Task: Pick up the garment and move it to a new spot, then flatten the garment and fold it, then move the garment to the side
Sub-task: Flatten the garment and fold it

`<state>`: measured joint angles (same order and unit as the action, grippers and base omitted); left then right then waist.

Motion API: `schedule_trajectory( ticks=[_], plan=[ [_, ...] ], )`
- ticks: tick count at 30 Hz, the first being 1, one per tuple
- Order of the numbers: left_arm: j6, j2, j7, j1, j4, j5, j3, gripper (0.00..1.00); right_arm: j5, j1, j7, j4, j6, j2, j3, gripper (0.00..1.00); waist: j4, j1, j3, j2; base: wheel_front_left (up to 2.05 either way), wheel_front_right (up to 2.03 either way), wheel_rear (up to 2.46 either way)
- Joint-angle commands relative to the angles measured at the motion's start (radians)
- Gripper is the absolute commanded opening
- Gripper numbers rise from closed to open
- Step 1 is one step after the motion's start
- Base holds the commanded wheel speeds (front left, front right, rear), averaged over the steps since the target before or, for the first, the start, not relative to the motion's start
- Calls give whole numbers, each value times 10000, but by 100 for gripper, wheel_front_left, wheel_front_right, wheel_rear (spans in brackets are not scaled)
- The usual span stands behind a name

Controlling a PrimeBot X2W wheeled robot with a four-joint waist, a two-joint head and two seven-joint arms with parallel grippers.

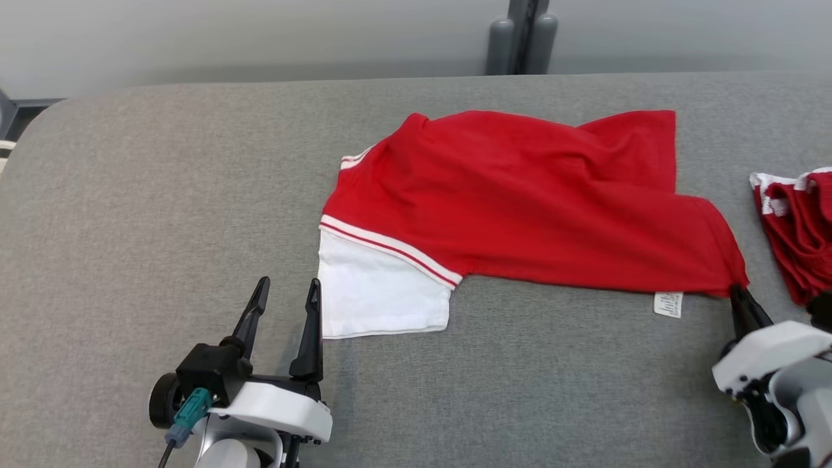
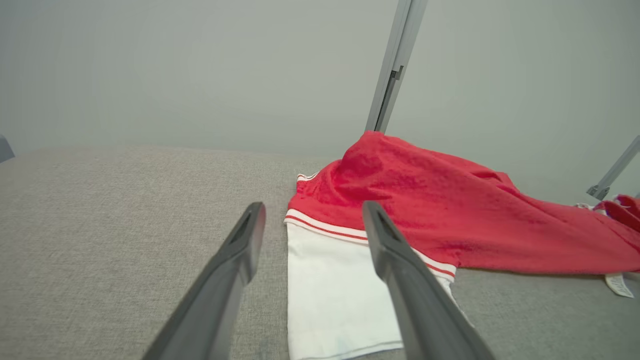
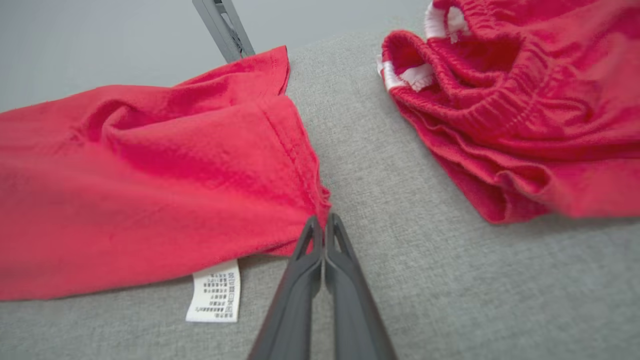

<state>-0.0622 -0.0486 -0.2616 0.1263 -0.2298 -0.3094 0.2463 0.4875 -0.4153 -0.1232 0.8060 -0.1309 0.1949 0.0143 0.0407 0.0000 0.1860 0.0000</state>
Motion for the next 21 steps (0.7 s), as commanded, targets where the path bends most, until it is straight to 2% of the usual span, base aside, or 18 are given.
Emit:
schedule_trajectory(
  ticks=[1, 8, 9, 10, 11, 21],
  plan=[
    [-15, -42, -45, -74, 38, -15, -39, 100, 62, 229, 8, -149, 1, 198, 5, 0, -148, 0, -55, 0, 0, 0, 0],
    [13, -44, -45, -61, 64, 18, -26, 100, 112, 1213, 360, -1198, 1, 496, 438, 0, -691, 0, -22, 0, 0, 0, 0],
    [20, -44, -45, -30, 55, 30, -10, 100, 88, 1258, 396, -1272, 1, 455, 556, 11, -731, 0, 0, 0, 0, 0, 0],
    [28, -47, -45, 3, 45, 33, -8, 100, 53, 1293, 449, -1330, 1, 376, 663, 42, -758, 0, 12, 0, 0, 0, 0],
    [35, -47, -45, 28, 34, 34, -8, 100, -14, 1324, 510, -1381, 1, 306, 721, 100, -779, 0, 21, 0, 0, 0, 0],
    [71, -46, -45, 54, -77, 69, -96, 100, -849, 2038, 553, -2298, -1, -207, 1601, 100, -794, 0, -21, 0, 0, 0, 0]
  ],
)
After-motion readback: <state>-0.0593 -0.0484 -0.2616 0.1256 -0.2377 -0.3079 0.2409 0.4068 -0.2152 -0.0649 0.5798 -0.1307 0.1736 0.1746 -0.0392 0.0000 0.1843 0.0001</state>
